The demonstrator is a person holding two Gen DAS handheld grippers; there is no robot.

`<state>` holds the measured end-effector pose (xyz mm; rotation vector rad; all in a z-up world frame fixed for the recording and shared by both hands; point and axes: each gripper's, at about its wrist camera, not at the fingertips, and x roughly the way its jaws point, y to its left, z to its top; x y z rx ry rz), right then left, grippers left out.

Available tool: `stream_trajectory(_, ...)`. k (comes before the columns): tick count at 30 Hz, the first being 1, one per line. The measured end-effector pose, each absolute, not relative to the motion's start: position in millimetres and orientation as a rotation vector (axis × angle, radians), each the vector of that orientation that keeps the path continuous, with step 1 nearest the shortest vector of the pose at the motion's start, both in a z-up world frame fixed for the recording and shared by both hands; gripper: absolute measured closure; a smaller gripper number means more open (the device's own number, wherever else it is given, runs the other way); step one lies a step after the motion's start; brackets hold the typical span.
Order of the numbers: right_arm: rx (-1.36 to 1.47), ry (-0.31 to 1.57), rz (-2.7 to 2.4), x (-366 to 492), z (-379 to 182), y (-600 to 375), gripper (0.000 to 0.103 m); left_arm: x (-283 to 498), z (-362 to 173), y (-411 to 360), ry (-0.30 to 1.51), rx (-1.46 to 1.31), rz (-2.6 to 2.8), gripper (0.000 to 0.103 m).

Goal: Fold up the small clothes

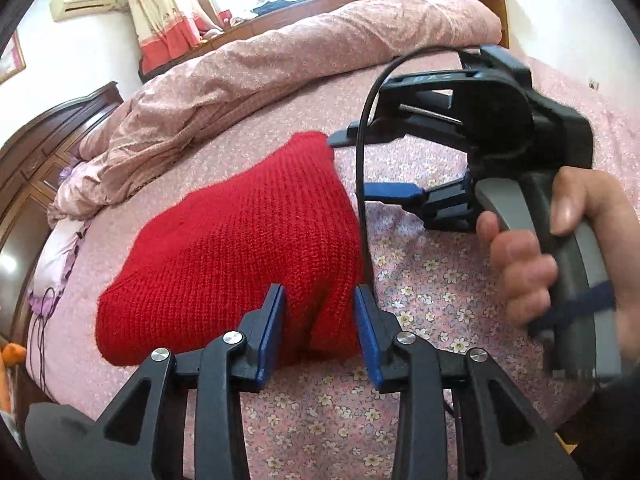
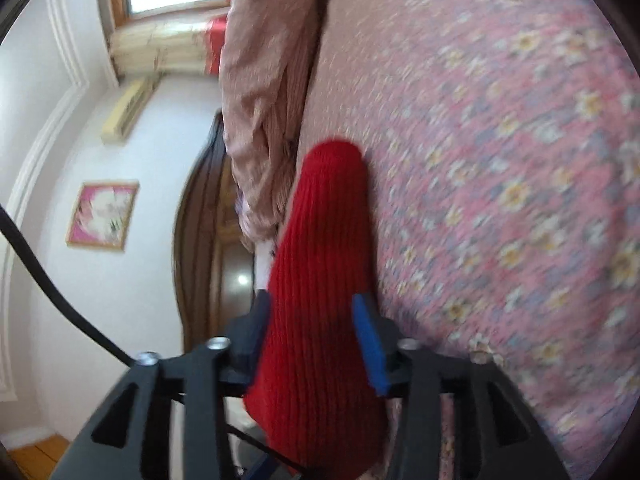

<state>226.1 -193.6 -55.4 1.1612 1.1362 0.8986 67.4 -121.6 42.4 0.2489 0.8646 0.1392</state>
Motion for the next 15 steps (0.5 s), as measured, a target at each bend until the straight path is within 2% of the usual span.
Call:
stream_trajectory(3,1.185,1.149,0.916,232,-58,-191,0.040,69,39,-123,0.866,0.256,0.140,0.075)
stream_trajectory(7,0.974,1.203,0.933,232,-45,-159,0.041,70,31,-122,0.889,0.239,0.139,0.079)
stream_trajectory(8,0.911,1.207,0.935,232,-41,-153,0.048,70,31,-121,0.895,0.229,0.142,0.080)
stream_trajectory(9,0.899,1.198,0.934,231,-39,-149,0.060,71,31,-120,0.901,0.219,0.140,0.080)
stream_trajectory(13,0.999,1.158,0.881,243,-48,-158,0.077,72,29,-119,0.920,0.196,0.119,0.081)
stream_trajectory(15,0.991,1.118,0.840,251,-49,-164,0.098,71,26,-120,0.924,0.206,0.116,0.081)
